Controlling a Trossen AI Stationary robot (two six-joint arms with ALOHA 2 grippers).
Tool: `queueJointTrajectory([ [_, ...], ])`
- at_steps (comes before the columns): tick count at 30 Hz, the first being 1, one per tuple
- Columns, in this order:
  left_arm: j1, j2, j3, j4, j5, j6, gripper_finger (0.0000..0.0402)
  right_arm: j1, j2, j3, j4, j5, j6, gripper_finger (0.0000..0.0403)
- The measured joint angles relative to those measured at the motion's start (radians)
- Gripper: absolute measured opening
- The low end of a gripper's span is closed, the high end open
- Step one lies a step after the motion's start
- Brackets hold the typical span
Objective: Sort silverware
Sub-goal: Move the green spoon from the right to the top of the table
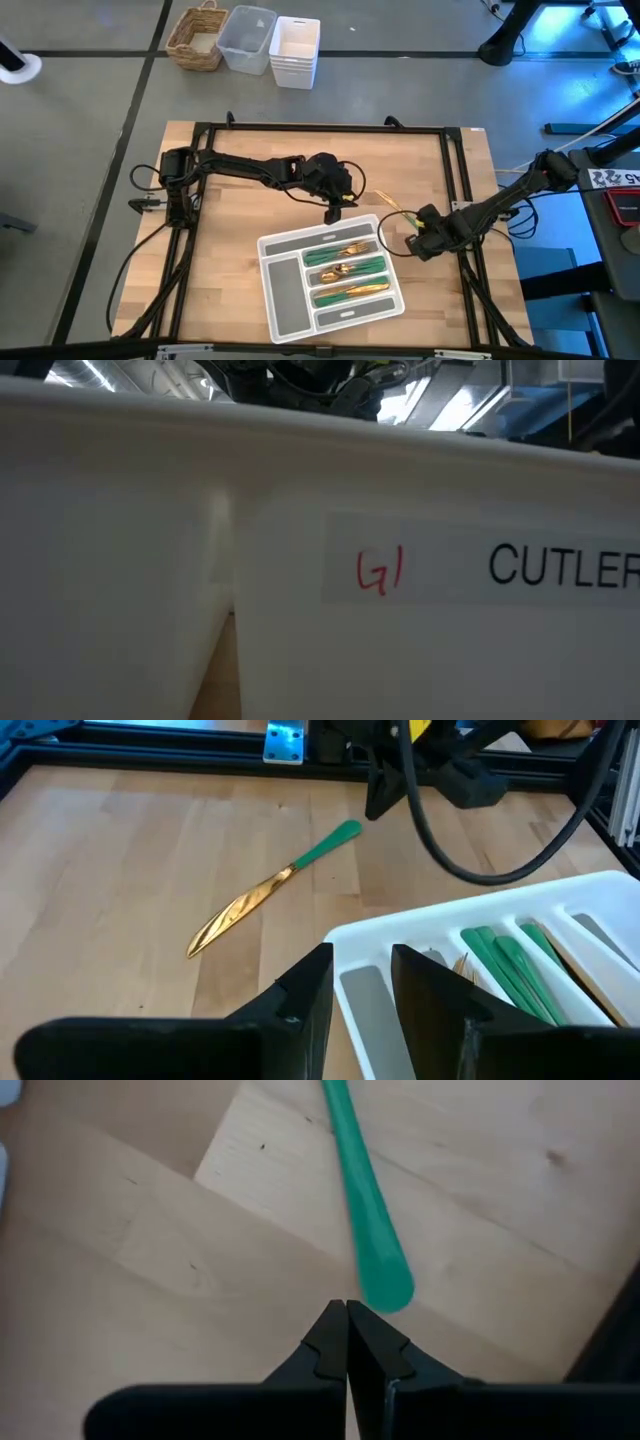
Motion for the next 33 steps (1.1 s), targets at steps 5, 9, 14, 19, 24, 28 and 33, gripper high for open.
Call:
queueJointTrajectory([
  [5, 0.000, 0.000, 0.000, 0.001, 0.000, 0.000, 0.0098, 0.000, 0.000, -0.048, 0.045, 0.015, 0.000, 0.0001],
  [9, 0.000, 0.000, 0.000, 0.001, 0.000, 0.000, 0.0098, 0.000, 0.000, -0.086, 0.069, 0.017, 0.023, 0.0001],
  [14, 0.000, 0.000, 0.000, 0.001, 0.000, 0.000, 0.0098, 0.000, -0.001, -0.123, 0.082, 0.026, 0.035, 0.0001],
  [19, 0.000, 0.000, 0.000, 0.001, 0.000, 0.000, 0.0098, -0.001, -0.001, -0.133, 0.112, 0.092, 0.034, 0.0001],
  [24, 0.000, 0.000, 0.000, 0.001, 0.000, 0.000, 0.0098, -0.001, 0.005, -0.134, 0.123, 0.217, 0.034, 0.0001],
  [28, 0.000, 0.000, 0.000, 0.001, 0.001, 0.000, 0.0098, -0.010, 0.027, -0.166, 0.176, 0.296, 0.034, 0.0001],
  [33, 0.000, 0.000, 0.000, 0.001, 0.001, 0.000, 0.0098, -0.055, 0.056, -0.225, 0.304, 0.344, 0.024, 0.0001],
])
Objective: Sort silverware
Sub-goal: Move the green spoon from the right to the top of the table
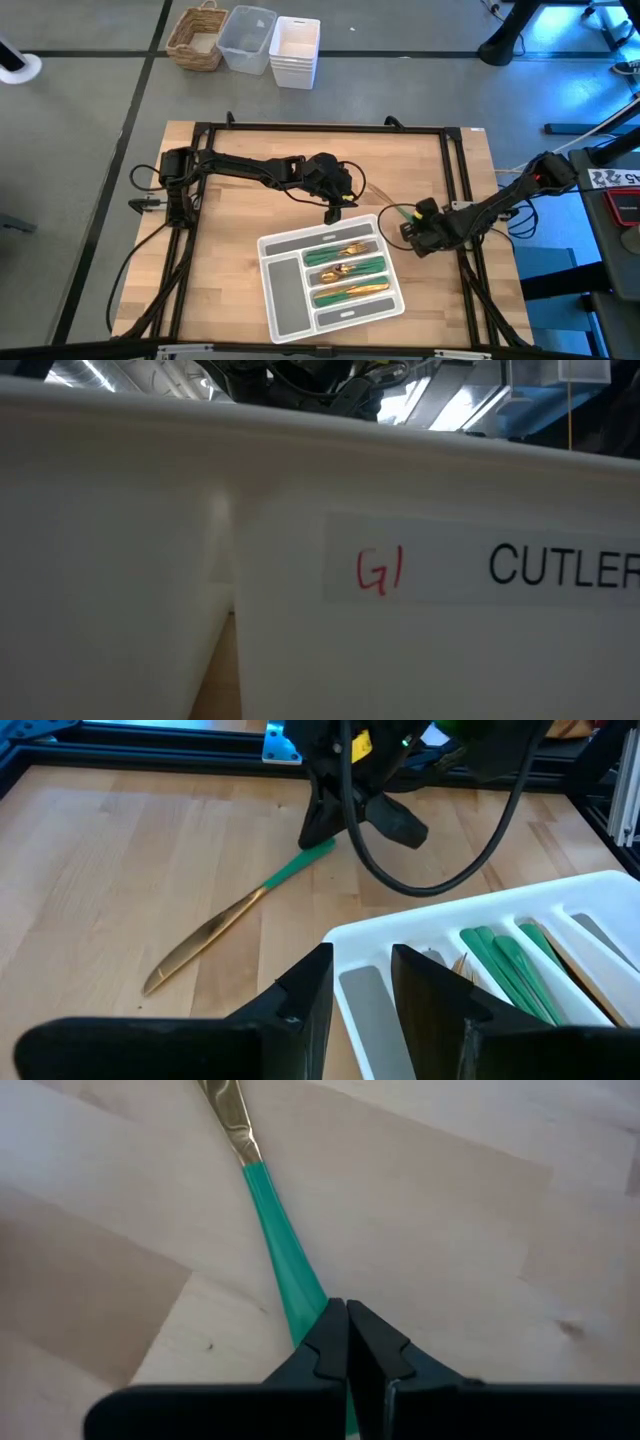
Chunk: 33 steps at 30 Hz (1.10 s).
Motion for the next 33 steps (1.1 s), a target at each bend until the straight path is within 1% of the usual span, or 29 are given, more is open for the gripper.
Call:
queueJointTrajectory([
  [3, 0.000, 0.000, 0.000, 0.000, 0.000, 0.000, 0.0098, -0.013, 0.002, -0.004, 0.015, 0.022, -0.002, 0.0001],
  [6, 0.000, 0.000, 0.000, 0.001, 0.000, 0.000, 0.0098, -0.027, 0.004, -0.007, 0.050, 0.055, -0.041, 0.0001],
  [12, 0.000, -0.001, 0.000, 0.001, 0.000, -0.001, 0.0098, -0.118, 0.019, -0.007, 0.135, 0.065, -0.152, 0.0001],
  [16, -0.001, -0.002, 0.000, 0.001, 0.000, -0.010, 0.0098, -0.199, 0.059, -0.006, 0.236, 0.088, -0.258, 0.0001],
  [21, -0.002, -0.002, -0.001, -0.006, 0.000, -0.011, 0.0098, -0.306, 0.129, -0.005, 0.441, 0.094, -0.425, 0.0001],
  [25, -0.002, -0.002, -0.001, -0.007, 0.000, -0.011, 0.0098, -0.389, 0.169, -0.006, 0.644, 0.061, -0.589, 0.0001],
  [28, -0.001, -0.002, -0.001, -0.008, 0.000, -0.008, 0.0098, -0.456, 0.187, -0.007, 0.774, 0.004, -0.704, 0.0001],
  [30, -0.001, -0.002, -0.001, -0.012, 0.000, -0.008, 0.0098, -0.500, 0.194, -0.007, 0.837, -0.035, -0.761, 0.0001],
  [33, 0.000, -0.002, -0.001, -0.020, 0.000, -0.008, 0.0098, -0.550, 0.194, -0.007, 0.876, -0.080, -0.813, 0.0001],
])
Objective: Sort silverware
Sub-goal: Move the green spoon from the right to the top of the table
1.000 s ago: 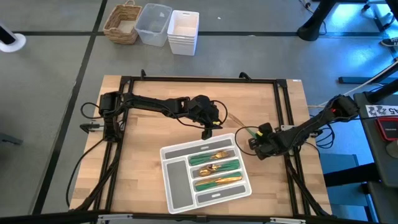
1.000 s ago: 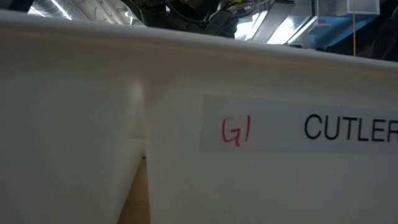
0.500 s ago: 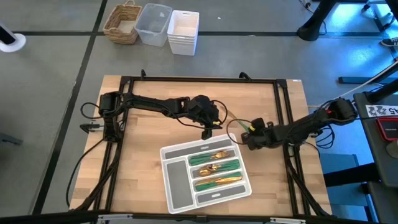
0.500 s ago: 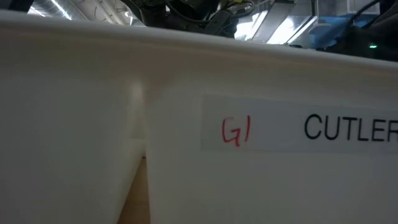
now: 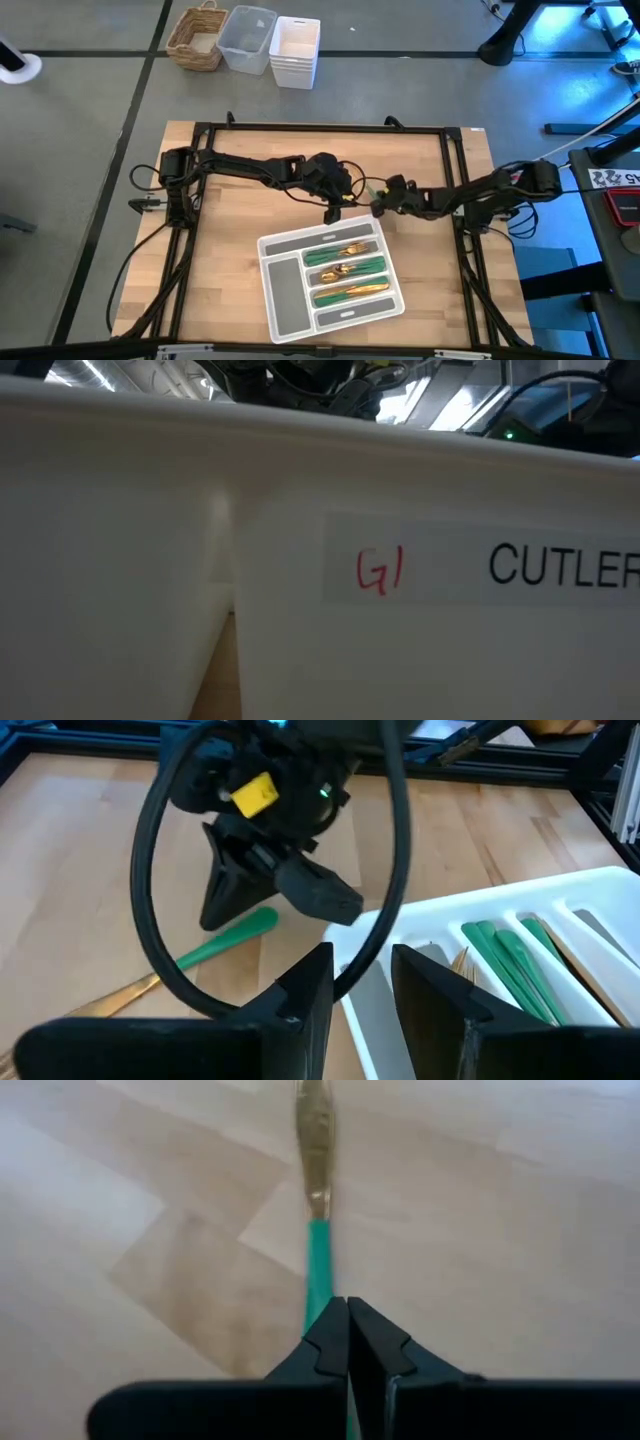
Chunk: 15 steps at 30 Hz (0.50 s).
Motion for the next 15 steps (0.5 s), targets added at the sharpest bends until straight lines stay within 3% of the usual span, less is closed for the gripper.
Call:
queueJointTrajectory([
  [7, 0.018, 0.000, 0.001, -0.006, 0.001, 0.054, 0.0098, -0.033, -0.091, 0.000, 0.004, 0.002, -0.077, 0.0001],
  [15, 0.031, 0.038, 0.000, 0.061, 0.000, 0.052, 0.0098, -0.032, -0.403, 0.000, -0.053, 0.026, -0.182, 0.0001],
])
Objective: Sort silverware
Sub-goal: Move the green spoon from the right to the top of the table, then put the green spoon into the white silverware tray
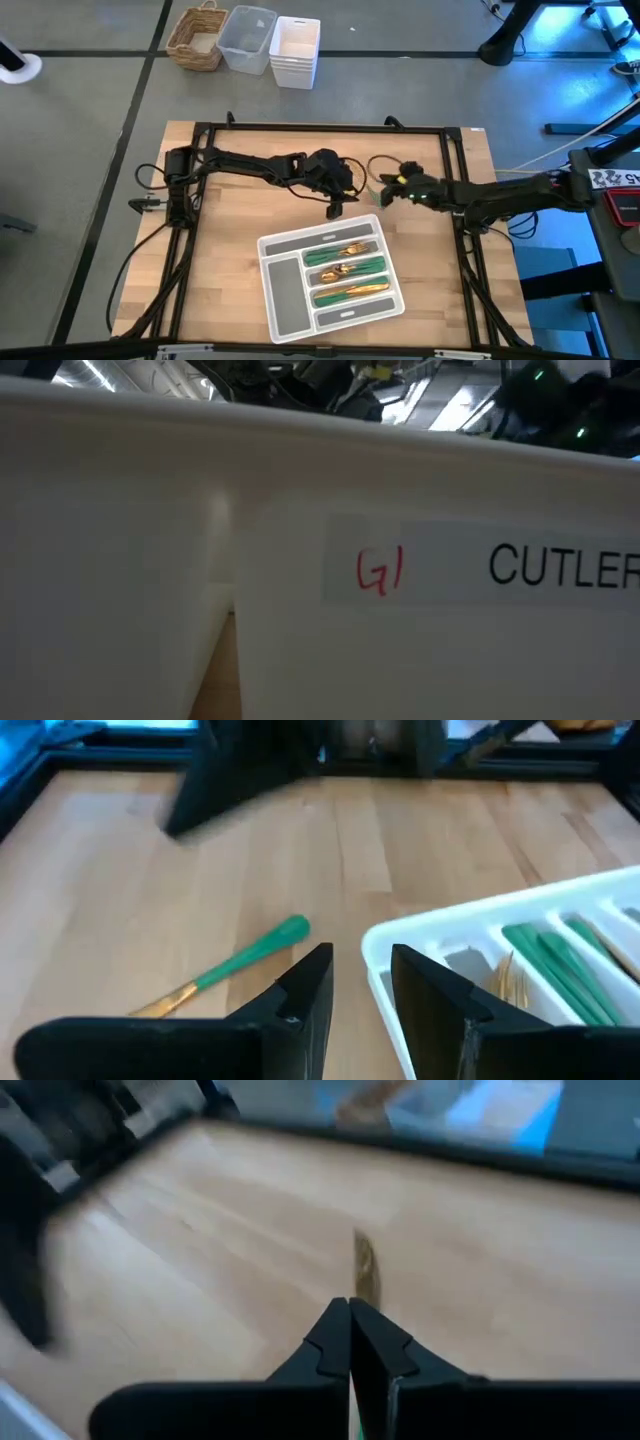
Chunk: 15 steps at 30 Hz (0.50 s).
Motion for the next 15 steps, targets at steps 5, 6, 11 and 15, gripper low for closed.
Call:
queueJointTrajectory([
  [5, 0.011, 0.072, 0.029, 0.121, 0.002, 0.037, 0.0098, 0.002, -0.236, 0.001, -0.026, 0.012, -0.032, 0.0001],
  [6, 0.018, 0.090, 0.050, 0.136, 0.002, 0.035, 0.0098, 0.002, -0.280, 0.002, -0.030, 0.000, -0.032, 0.0001],
  [11, 0.055, 0.198, 0.189, 0.131, -0.002, 0.035, 0.0098, 0.002, -0.436, 0.001, -0.062, -0.067, -0.033, 0.0001],
  [15, 0.079, 0.288, 0.315, 0.058, -0.002, 0.034, 0.0098, 0.002, -0.514, 0.002, -0.116, -0.099, -0.032, 0.0001],
])
